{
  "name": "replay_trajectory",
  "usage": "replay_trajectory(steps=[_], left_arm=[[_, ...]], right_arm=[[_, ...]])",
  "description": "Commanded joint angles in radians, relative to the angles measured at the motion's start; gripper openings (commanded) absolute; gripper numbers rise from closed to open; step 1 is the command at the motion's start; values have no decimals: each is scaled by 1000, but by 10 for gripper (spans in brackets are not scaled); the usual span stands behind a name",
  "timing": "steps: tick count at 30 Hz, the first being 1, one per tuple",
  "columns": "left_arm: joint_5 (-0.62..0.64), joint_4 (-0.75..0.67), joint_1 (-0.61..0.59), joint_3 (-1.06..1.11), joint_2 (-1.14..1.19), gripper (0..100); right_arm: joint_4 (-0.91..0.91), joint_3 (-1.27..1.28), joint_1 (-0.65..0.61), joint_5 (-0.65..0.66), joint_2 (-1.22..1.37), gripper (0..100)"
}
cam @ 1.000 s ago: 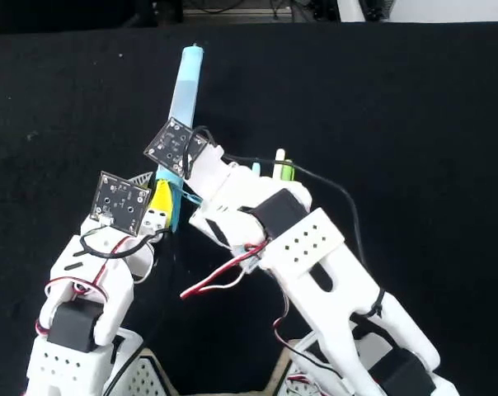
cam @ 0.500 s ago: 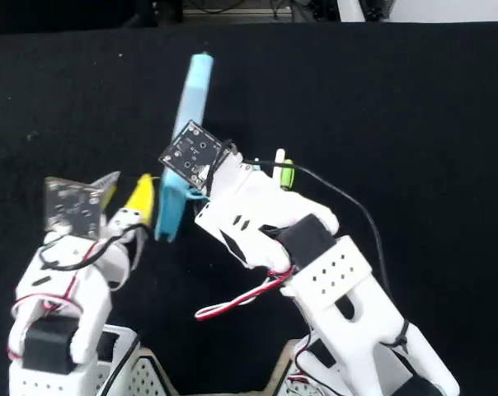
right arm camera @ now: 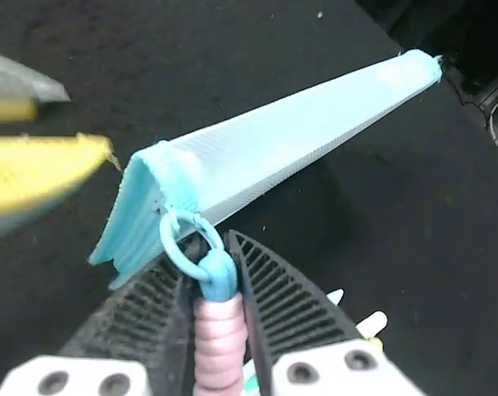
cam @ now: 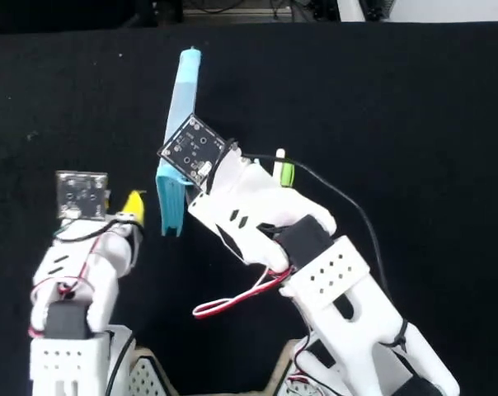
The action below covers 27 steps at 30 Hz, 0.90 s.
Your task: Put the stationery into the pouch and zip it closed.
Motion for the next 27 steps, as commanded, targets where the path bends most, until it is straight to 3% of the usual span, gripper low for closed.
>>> replay_trajectory(steps=[1, 5, 12, 19, 27], left_arm=[[17, -138, 113, 107, -9, 148], [106, -203, 203, 177, -9, 151], [262, -216, 255, 205, -9, 152], [275, -216, 249, 222, -11, 152], [273, -216, 248, 219, -11, 152]], right_arm=[[-34, 21, 14, -9, -35, 11], [-23, 114, 3, -9, -42, 11], [-32, 213, 2, -9, -42, 11], [-55, 194, 2, -115, -42, 12], [-75, 199, 0, -127, -42, 13]])
